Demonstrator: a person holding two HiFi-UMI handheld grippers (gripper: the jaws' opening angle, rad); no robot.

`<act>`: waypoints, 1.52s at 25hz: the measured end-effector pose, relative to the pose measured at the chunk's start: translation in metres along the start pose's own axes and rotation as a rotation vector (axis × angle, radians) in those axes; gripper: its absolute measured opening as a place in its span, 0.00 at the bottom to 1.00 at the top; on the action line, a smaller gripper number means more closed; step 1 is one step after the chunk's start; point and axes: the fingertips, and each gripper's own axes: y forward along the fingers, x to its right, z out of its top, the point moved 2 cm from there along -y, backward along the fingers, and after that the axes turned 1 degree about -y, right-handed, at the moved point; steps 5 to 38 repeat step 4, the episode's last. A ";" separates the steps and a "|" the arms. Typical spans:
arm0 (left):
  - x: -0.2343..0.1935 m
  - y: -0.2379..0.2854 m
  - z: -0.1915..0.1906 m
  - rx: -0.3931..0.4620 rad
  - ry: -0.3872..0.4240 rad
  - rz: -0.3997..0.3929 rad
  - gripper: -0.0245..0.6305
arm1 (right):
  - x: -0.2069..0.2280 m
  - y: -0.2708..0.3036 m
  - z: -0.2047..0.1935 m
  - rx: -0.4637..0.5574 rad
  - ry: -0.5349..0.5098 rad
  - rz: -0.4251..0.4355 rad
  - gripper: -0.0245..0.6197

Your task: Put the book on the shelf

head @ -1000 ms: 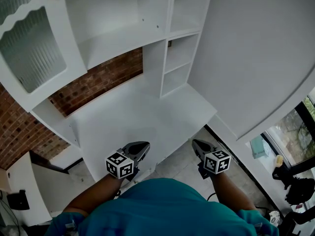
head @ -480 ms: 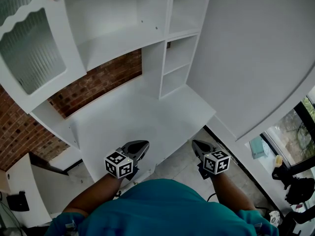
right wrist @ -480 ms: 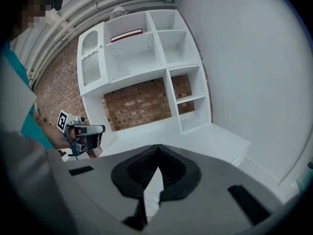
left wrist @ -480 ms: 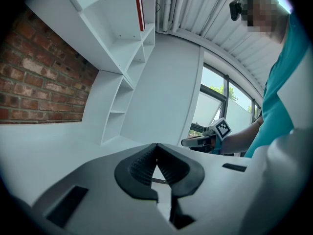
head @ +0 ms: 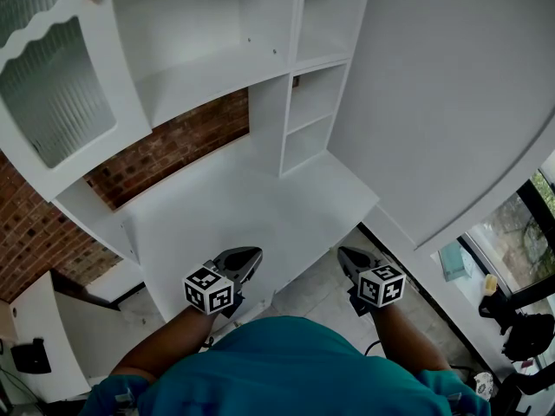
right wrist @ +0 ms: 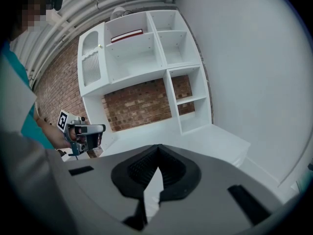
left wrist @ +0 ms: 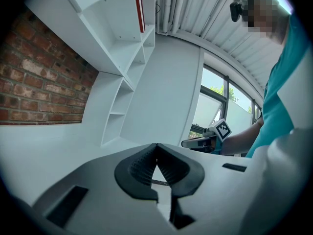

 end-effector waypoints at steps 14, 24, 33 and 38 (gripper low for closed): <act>0.000 -0.001 0.001 0.001 -0.002 0.001 0.06 | -0.001 0.000 0.000 0.000 0.000 0.001 0.07; 0.000 -0.001 0.001 0.001 -0.002 0.001 0.06 | -0.001 0.000 0.000 0.000 0.000 0.001 0.07; 0.000 -0.001 0.001 0.001 -0.002 0.001 0.06 | -0.001 0.000 0.000 0.000 0.000 0.001 0.07; 0.000 -0.001 0.001 0.001 -0.002 0.001 0.06 | -0.001 0.000 0.000 0.000 0.000 0.001 0.07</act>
